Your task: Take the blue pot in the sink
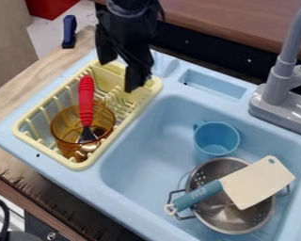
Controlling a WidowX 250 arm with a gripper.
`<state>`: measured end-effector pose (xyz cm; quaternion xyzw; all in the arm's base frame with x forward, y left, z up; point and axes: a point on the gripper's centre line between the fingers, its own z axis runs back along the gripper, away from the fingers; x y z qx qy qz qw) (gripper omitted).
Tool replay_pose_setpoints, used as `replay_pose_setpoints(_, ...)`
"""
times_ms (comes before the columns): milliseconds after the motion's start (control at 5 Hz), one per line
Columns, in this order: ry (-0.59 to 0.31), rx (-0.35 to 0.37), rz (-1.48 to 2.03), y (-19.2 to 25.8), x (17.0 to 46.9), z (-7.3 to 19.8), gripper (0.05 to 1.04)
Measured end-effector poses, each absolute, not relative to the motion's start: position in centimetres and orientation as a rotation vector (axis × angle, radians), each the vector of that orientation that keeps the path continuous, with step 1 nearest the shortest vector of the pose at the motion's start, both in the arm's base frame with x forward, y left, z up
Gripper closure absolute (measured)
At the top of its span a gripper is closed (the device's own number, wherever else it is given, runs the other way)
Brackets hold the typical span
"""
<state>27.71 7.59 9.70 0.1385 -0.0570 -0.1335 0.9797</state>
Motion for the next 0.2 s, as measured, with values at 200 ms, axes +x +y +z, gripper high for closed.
replay_pose_setpoints(200,-0.151,0.287,-0.206,9.39,27.90,9.78,0.085)
